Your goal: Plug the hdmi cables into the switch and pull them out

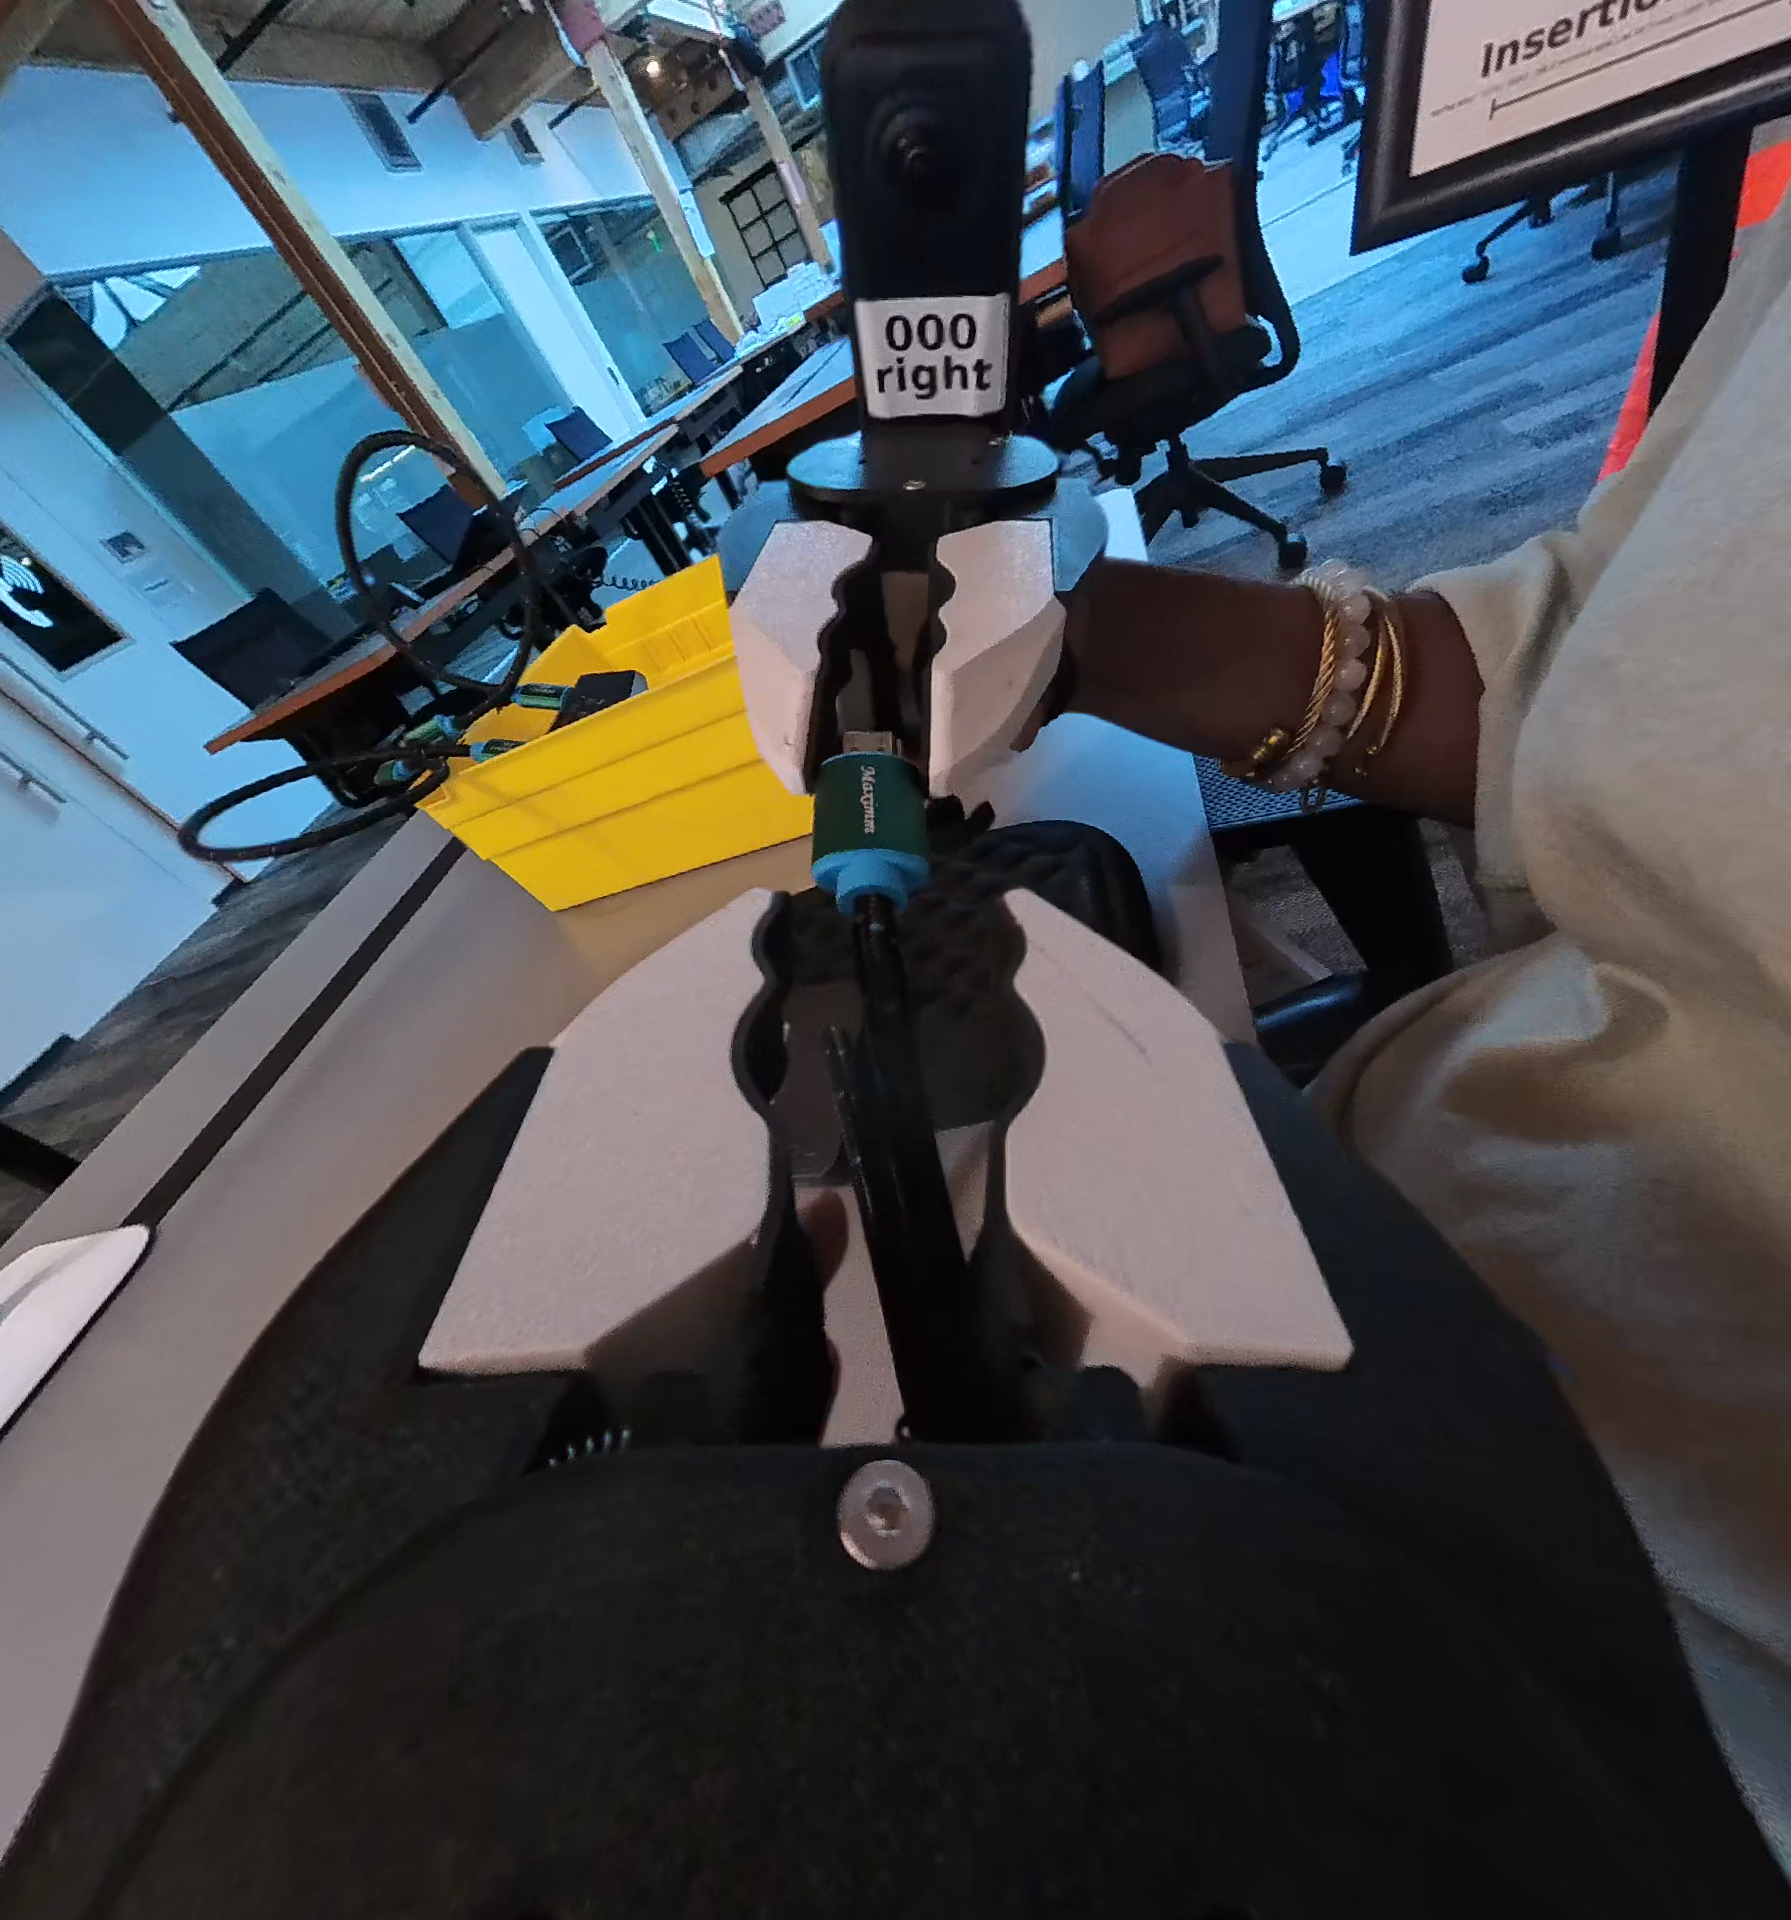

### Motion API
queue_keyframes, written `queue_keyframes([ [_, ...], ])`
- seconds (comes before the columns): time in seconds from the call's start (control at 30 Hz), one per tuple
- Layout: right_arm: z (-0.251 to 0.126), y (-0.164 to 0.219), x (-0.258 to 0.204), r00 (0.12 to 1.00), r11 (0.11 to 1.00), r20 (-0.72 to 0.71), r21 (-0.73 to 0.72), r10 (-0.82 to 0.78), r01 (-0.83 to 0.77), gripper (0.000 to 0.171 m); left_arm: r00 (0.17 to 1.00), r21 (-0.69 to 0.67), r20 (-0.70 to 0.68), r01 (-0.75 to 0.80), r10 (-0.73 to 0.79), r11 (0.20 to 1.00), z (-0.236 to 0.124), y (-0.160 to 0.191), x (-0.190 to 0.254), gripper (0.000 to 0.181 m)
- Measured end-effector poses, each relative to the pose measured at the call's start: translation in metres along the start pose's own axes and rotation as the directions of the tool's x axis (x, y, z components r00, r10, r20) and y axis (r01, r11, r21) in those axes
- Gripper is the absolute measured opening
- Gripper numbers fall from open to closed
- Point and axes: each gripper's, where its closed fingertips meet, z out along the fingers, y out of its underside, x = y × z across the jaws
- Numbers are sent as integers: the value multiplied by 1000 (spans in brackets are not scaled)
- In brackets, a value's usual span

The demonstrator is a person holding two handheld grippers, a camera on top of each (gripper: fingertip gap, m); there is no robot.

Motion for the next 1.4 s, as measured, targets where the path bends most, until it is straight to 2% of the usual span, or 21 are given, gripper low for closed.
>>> queue_keyframes([
  [0.2,-1,0,3,1000,1000,-10,20,21,-21,19,999,70,39,-14,11,997,4,-9,-5,32],
  [0.6,-3,0,3,999,998,-8,44,44,-43,19,997,96,73,4,-11,995,10,-7,-8,21],
  [0.73,-3,1,4,999,998,-7,46,51,-51,19,996,77,90,-22,15,997,10,-6,-9,20],
  [0.83,-2,4,9,997,998,-40,18,62,-62,19,978,-36,156,-135,139,990,7,-3,-16,20],
  [0.93,-12,10,15,993,995,-80,-29,88,-90,31,916,-187,272,-252,297,949,-15,-6,-39,20],
  [1.0,-22,29,22,986,978,-137,-169,96,-119,43,885,-213,336,-261,322,941,-36,-13,-55,20],
  [1.1,-33,64,33,973,898,-220,-412,69,-157,63,913,-224,314,-197,262,954,-57,-11,-62,20],
  [1.3,-19,118,40,930,726,-266,-583,253,-364,97,934,-199,291,-154,209,968,-65,-5,-56,20],
  [1.4,-17,145,44,913,642,-279,-649,297,-407,102,942,-194,281,-130,182,972,-64,-2,-55,20],
])
